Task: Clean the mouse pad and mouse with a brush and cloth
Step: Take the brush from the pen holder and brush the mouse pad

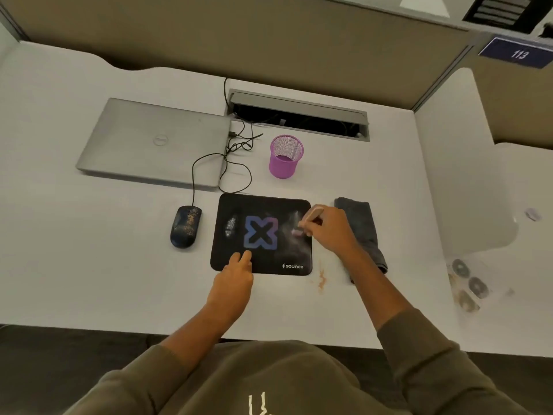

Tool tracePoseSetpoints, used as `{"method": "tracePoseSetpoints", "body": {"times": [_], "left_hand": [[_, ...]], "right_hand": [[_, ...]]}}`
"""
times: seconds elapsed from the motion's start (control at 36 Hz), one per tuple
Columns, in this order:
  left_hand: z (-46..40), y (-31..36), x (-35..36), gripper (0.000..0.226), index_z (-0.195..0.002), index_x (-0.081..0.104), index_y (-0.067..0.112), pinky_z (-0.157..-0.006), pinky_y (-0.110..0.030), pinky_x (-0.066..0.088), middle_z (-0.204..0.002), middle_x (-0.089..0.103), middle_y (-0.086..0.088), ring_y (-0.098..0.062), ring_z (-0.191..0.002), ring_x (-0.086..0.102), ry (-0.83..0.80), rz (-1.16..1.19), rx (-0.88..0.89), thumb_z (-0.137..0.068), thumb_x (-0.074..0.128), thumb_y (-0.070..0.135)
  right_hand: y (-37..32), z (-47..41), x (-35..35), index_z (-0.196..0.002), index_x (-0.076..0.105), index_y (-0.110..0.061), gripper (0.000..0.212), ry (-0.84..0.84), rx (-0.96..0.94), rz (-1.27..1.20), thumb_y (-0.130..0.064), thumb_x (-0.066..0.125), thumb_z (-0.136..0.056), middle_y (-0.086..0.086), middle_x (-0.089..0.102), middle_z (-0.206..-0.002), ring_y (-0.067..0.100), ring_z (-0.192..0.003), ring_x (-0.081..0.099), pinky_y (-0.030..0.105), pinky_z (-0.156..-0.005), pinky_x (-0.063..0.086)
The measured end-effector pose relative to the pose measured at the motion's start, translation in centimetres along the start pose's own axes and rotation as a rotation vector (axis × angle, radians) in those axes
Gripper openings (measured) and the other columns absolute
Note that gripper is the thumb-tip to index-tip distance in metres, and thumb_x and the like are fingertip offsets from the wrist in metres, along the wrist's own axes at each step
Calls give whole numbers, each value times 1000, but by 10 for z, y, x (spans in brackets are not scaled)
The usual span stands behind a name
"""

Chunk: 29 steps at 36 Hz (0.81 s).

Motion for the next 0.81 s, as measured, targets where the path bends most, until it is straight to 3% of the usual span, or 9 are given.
{"method": "tracePoseSetpoints", "body": {"times": [0.14, 0.28, 0.47, 0.61, 0.72, 0.81], "left_hand": [[3, 8, 1, 55, -151, 43, 8, -100, -32, 54, -154, 38, -12, -24, -116, 62, -20, -186, 89, -101, 64, 21], [2, 6, 1, 51, -150, 44, 6, -96, -36, 59, -149, 45, -14, -27, -106, 66, 5, -109, 58, -103, 60, 17], [1, -3, 4, 43, -147, 46, 7, -91, -44, 61, -145, 48, -14, -31, -101, 67, 29, 44, -21, -106, 53, 14], [3, 4, 4, 43, -142, 53, 2, -89, -39, 61, -145, 48, -15, -27, -100, 66, 18, -19, 23, -101, 63, 12], [2, 4, 4, 45, -144, 51, 4, -93, -36, 59, -147, 45, -13, -25, -105, 64, 3, -16, 24, -102, 62, 15], [0, -1, 4, 45, -149, 43, 10, -94, -38, 59, -143, 48, -12, -25, -102, 65, 13, 39, -12, -106, 54, 17]], "right_hand": [[-9, -31, -19, -91, 75, -2, 12, 182, 2, -50, -13, 75, -95, -3, 69, -81, 2, -73, 66, 7, -72, 49], [6, -20, 10, -90, 75, -5, 19, 25, 27, -35, -23, 81, -91, 4, 72, -84, 13, -77, 68, 21, -78, 57], [43, 23, 29, -81, 75, -19, 12, -183, 72, 128, -23, 81, -90, -6, 68, -75, 12, -69, 66, 15, -64, 50], [17, 3, -3, -77, 71, -25, 19, -8, 24, -3, -17, 78, -92, -13, 69, -68, -9, -71, 67, 1, -64, 47], [3, -14, -9, -90, 74, -11, 10, 138, 14, -112, -19, 75, -96, -4, 73, -76, 9, -74, 71, 13, -72, 55], [9, -13, 5, -95, 74, -6, 12, 133, 48, -146, -18, 75, -95, 6, 74, -84, 19, -80, 73, 28, -79, 61]]}}
Point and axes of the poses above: each hand's wrist, its own z-axis away from the middle knuckle, its own x-axis out of the palm, y = z × x, the point moved 10 cm from there along -z, towards the middle knuckle
